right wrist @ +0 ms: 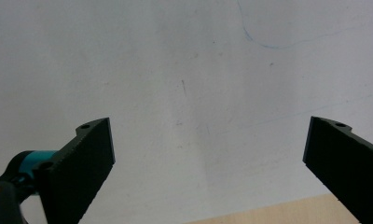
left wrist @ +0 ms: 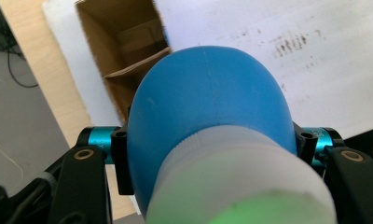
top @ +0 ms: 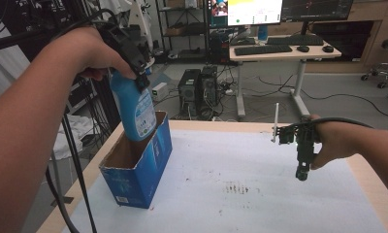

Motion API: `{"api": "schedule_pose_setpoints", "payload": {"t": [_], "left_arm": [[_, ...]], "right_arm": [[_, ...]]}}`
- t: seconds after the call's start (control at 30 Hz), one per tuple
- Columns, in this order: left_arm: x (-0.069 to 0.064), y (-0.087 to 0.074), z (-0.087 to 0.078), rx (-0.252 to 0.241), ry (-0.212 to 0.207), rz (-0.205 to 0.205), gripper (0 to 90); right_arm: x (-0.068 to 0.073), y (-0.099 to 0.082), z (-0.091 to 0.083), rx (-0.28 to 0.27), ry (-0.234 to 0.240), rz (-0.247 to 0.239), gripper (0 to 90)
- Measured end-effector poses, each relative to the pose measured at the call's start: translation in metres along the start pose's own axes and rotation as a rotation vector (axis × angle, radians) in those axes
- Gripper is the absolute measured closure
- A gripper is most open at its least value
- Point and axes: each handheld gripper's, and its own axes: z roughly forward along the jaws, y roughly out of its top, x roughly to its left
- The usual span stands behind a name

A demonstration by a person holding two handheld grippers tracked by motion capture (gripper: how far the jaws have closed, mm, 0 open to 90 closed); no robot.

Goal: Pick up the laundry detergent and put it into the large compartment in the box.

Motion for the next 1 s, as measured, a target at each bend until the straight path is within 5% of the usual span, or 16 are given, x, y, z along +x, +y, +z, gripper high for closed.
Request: {"api": "schedule_pose_setpoints", "payload": {"t": [0.13,0.3,1.0], "left_arm": [[0.011,-0.003,0.004,0.01,0.032,-0.029,38.0],[0.016,-0.006,0.013,0.024,0.055,-0.014,37.9],[0.032,-0.017,0.053,0.074,0.04,0.058,37.9]], "right_arm": [[-0.001,0.0,0.001,0.004,0.002,-0.006,1.0],[-0.002,0.001,0.002,0.005,0.001,-0.001,1.0],[-0.003,0.002,0.006,0.008,0.009,-0.001,1.0]]}}
